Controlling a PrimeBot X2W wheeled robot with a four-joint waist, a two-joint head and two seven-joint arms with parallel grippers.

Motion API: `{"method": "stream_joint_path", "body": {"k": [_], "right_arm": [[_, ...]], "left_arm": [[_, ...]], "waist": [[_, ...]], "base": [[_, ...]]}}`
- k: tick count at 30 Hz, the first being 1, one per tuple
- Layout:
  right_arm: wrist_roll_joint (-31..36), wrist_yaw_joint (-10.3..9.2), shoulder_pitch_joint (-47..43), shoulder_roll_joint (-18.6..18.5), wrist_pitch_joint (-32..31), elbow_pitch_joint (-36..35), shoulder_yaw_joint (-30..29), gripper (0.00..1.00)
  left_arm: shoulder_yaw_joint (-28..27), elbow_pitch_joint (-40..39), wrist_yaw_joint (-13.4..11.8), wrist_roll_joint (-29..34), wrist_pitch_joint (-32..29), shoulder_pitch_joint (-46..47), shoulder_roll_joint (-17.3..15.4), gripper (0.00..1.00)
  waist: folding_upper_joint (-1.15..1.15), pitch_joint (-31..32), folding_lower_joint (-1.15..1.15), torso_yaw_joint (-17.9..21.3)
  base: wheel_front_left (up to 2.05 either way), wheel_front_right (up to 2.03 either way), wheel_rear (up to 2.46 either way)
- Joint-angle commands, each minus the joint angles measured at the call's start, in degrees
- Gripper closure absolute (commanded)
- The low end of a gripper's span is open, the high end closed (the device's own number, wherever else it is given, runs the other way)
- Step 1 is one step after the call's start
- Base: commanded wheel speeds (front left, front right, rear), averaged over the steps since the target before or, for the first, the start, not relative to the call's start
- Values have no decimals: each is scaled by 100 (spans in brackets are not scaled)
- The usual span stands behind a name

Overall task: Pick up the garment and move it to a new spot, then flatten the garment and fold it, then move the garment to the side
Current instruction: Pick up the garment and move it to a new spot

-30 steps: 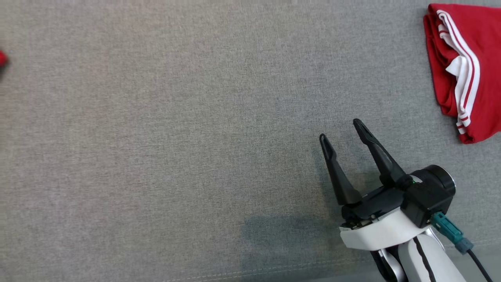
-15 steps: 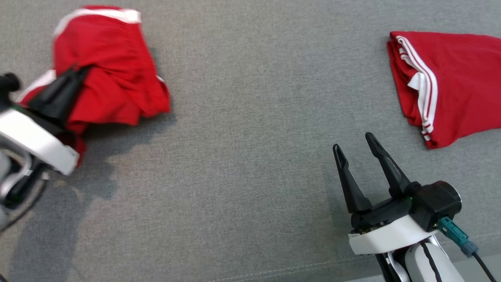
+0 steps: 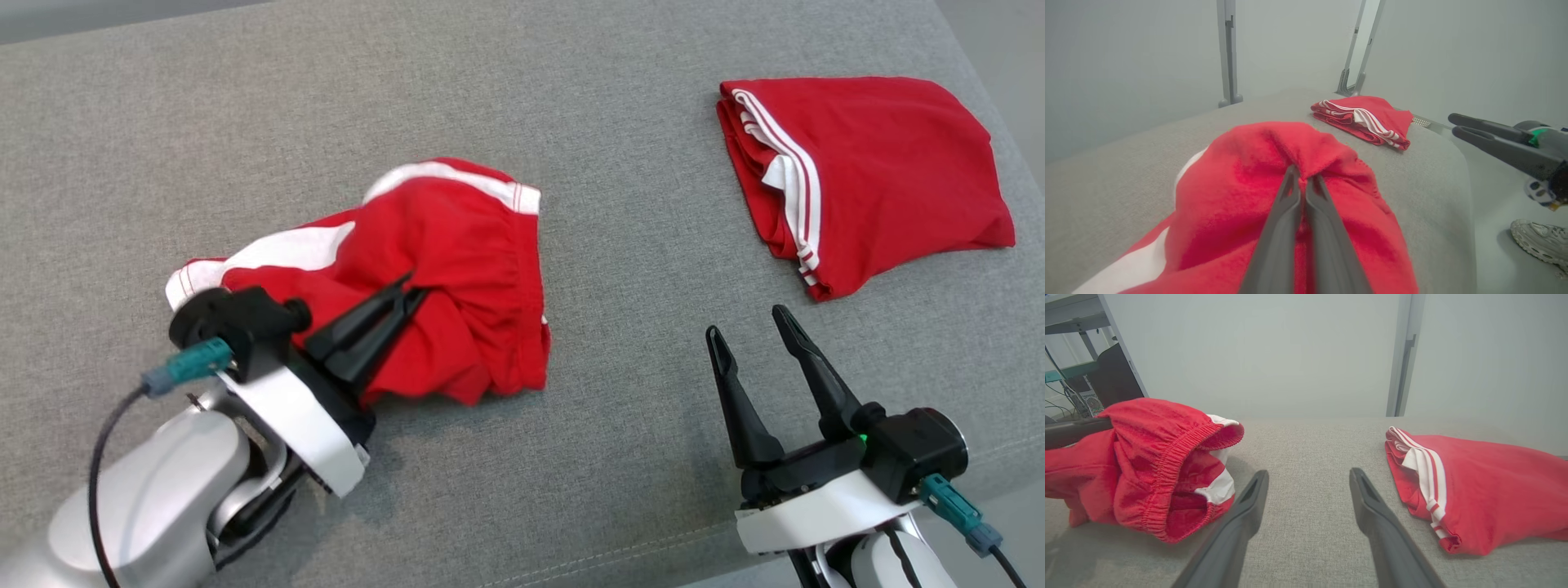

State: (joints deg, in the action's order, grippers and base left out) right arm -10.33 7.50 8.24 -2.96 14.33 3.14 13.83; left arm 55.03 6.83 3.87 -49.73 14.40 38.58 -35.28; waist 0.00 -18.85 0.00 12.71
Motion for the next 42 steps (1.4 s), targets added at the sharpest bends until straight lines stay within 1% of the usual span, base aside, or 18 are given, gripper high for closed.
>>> {"method": "stream_joint_path", "body": {"k": [1, 3, 4, 5, 6, 9, 15, 16, 20, 26, 27, 32, 35, 42], "right_arm": [[-49, -1, -67, 8, 67, -127, 114, 0], [-54, -1, -87, 8, 67, -122, 106, 0], [-55, -1, -92, 8, 67, -113, 103, 0], [-58, -1, -91, 8, 67, -103, 103, 0], [-58, -1, -84, 8, 67, -101, 100, 0], [-43, -1, -72, 8, 67, -66, 67, 0], [-19, -1, -52, 8, 67, 86, -38, 0], [5, -1, -44, 8, 67, 158, -78, 0], [57, -1, -50, 8, 67, 298, -200, 0], [103, -1, -36, 8, 67, 453, -356, 0], [103, -1, -36, 8, 67, 453, -356, 0], [103, -1, -50, 8, 67, 601, -386, 0], [92, -1, -56, 8, 67, 703, -427, 0], [50, -1, -118, 8, 67, 859, -505, 0]], "left_arm": [[-152, -106, -68, 97, 60, -9, -161, 100], [-86, -8, -127, 186, 60, -114, -98, 100], [-64, 83, -149, 207, 60, -170, -70, 84], [-62, 177, -160, 224, 60, -216, -43, 43], [-101, 258, -173, 240, 60, -257, -9, 0], [-304, 452, -158, 279, 60, -387, 97, 0], [-1094, 641, -113, 440, 60, -857, 283, 0], [-1439, 698, -118, 564, 60, -1037, 349, 0], [-2229, 807, -144, 794, 60, -1442, 548, 0], [-3247, 970, -3, 1205, 60, -1967, 848, 0], [-3247, 970, -3, 1205, 60, -1967, 848, 0], [-3966, 1090, 102, 1611, 60, -2388, 1086, 0], [-4402, 1132, 123, 1876, 60, -2639, 1256, 0], [-5219, 1032, 217, 2475, 60, -3292, 1647, 0]], "waist": [[0, 13, 0, 21], [0, 34, 0, 29], [0, 54, 0, 30], [0, 68, 0, 29], [0, 92, 0, 22], [0, 193, 0, -37], [0, 493, 0, -202], [0, 611, 0, -264], [0, 829, 0, -409], [0, 1084, 0, -626], [0, 1084, 0, -626], [0, 1302, 0, -750], [0, 1448, 0, -828], [0, 1698, 0, -952]], "base": [[0, 0, 0], [0, 0, 0], [0, 0, 0], [0, 0, 0], [0, 0, 0], [0, 0, 0], [0, 0, 0], [0, 0, 0], [0, 0, 0], [0, 0, 0], [0, 0, 0], [0, 0, 0], [0, 0, 0], [0, 0, 0]]}}
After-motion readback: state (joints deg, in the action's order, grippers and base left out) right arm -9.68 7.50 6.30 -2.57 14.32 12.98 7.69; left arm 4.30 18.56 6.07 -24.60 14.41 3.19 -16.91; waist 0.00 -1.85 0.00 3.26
